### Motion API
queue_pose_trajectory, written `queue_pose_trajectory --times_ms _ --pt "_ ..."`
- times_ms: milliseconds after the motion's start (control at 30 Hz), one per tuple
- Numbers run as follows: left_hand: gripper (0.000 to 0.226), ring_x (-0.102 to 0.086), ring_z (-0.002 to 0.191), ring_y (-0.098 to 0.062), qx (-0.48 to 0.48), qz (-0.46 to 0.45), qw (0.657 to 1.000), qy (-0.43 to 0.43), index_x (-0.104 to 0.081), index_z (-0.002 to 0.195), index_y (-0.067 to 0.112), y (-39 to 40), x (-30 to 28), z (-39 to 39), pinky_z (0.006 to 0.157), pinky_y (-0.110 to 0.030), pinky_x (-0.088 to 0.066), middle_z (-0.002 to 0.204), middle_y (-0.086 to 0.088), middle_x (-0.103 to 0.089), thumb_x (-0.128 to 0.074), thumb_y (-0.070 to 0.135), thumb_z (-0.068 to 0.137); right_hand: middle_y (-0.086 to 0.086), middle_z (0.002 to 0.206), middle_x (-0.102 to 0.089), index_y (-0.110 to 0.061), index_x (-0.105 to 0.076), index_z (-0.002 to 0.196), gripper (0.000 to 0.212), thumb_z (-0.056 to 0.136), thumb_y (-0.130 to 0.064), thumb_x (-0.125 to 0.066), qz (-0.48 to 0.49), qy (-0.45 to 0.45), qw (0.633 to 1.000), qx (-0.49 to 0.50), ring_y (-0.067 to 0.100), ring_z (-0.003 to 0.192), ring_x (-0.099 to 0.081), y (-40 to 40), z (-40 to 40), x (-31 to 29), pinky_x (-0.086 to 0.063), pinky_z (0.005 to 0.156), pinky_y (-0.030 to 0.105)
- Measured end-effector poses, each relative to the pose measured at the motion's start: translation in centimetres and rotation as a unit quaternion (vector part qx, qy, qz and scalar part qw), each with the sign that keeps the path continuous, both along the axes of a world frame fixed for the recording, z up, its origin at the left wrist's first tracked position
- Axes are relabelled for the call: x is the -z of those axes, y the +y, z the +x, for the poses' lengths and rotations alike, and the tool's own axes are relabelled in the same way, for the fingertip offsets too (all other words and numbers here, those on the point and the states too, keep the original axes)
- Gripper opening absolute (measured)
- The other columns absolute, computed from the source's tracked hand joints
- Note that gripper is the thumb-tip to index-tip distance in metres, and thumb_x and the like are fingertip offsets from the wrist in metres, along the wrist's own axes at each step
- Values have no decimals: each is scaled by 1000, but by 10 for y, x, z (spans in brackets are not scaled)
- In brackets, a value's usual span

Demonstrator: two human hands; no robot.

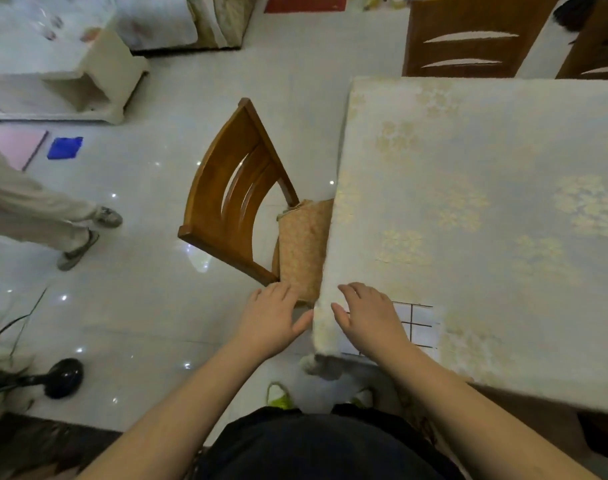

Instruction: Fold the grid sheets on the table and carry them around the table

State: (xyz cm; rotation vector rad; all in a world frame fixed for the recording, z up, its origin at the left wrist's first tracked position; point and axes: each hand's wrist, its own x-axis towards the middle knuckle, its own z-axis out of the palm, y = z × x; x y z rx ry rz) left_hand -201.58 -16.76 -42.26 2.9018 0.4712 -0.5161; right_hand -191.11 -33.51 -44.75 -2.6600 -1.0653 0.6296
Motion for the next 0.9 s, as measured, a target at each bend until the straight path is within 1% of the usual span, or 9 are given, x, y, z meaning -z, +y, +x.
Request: queue_pose_trajectory --times_ms 100,233,300,367,433,533,667,767,900 --pt "62 -36 138 -18 -41 -14 999 3 -33 147 25 20 -2 -25 115 -42 -27 152 1 -39 -28 60 96 4 141 -49 -20 -44 141 49 101 -46 -33 2 -9 1000 -30 25 125 -47 23 -16 -5 -36 103 38" --pt "64 -37 137 -18 -66 -37 997 10 -30 149 25 54 2 -63 111 -40 -30 152 1 -38 -29 59 96 4 138 -51 -20 -45 138 47 101 -46 -34 -5 -15 999 -51 24 121 -50 62 -41 -12 -39 100 38" --pt "69 -39 135 -19 -70 -42 997 15 -33 148 24 72 2 -83 108 -38 -31 150 1 -41 -22 64 92 4 137 -51 -21 -44 139 47 101 -46 -34 -6 -11 999 -51 23 119 -51 84 -56 -17 -41 99 37" --pt "85 -42 133 -19 -74 -41 996 13 -36 145 24 91 -1 -103 106 -38 -33 147 2 -44 -6 69 80 3 137 -51 -22 -44 139 47 101 -47 -33 -7 -5 999 -49 23 120 -51 106 -74 -21 -42 100 37" --pt "94 -42 133 -19 -83 -36 996 9 -37 145 24 114 -1 -125 106 -37 -34 147 2 -44 1 70 72 2 139 -51 -23 -44 140 47 101 -47 -33 -13 -5 999 -50 22 122 -50 130 -92 -24 -41 103 37" --pt "94 -43 132 -18 -94 -26 995 8 -36 146 25 150 3 -156 105 -37 -35 147 3 -44 2 69 72 1 141 -49 -24 -42 142 48 101 -48 -32 -26 -4 998 -64 22 126 -48 165 -116 -29 -38 106 37" --pt "93 -42 133 -18 -103 -22 994 12 -36 145 25 188 5 -190 105 -38 -36 147 2 -44 1 69 72 1 139 -49 -23 -43 141 47 101 -47 -33 -25 -13 996 -88 22 125 -49 205 -144 -33 -39 103 39" --pt "95 -42 133 -19 -114 -23 993 6 -37 145 24 208 4 -206 104 -38 -37 146 1 -45 2 69 71 1 141 -49 -23 -41 143 51 101 -49 -32 -34 -13 995 -96 22 128 -47 231 -158 -36 -39 106 41" --pt "97 -43 132 -19 -122 -24 992 5 -35 146 23 223 4 -215 104 -37 -36 146 1 -44 4 69 71 -1 146 -45 -23 -37 146 52 101 -50 -31 -44 -11 993 -106 20 133 -43 249 -166 -41 -37 108 41"
